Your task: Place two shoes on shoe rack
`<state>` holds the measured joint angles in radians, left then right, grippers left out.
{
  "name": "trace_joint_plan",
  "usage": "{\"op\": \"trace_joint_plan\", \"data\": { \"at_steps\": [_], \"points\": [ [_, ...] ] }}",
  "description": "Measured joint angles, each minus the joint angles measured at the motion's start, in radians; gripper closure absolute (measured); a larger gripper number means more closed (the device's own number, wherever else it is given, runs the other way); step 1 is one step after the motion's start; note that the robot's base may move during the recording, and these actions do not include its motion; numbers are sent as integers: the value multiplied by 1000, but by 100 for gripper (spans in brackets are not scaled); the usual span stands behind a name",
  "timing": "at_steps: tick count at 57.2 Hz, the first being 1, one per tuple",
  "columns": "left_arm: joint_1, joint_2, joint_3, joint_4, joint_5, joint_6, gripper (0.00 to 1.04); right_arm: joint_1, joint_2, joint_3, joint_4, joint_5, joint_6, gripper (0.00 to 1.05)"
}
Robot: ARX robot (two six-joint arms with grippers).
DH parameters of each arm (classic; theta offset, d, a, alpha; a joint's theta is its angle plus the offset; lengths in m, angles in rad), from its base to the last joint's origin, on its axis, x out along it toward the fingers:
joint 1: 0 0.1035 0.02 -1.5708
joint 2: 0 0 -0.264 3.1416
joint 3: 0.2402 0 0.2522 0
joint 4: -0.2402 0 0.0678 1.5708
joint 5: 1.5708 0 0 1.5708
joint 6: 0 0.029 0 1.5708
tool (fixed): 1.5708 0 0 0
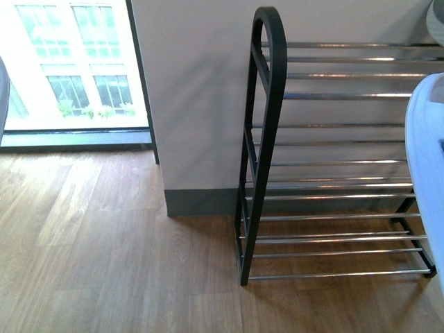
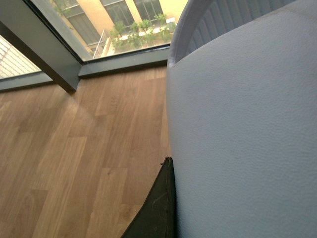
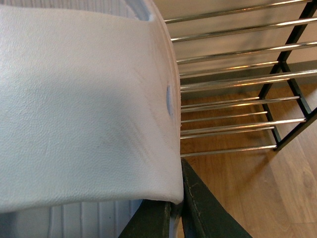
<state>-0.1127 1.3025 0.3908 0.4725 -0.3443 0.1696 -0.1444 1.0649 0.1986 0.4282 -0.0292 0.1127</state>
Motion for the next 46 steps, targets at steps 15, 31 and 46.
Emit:
{"op": "trace_joint_plan", "data": {
  "at_steps": [15,31,46],
  "points": [
    [0,0,0,0,0,0,103,0,0,0,0,0,0,103],
    [0,0,0,0,0,0,103,2,37,34,196,-151,-27,103],
    [0,0,0,0,0,0,103,42,271,367,-80,-86,-26,103]
  ]
}}
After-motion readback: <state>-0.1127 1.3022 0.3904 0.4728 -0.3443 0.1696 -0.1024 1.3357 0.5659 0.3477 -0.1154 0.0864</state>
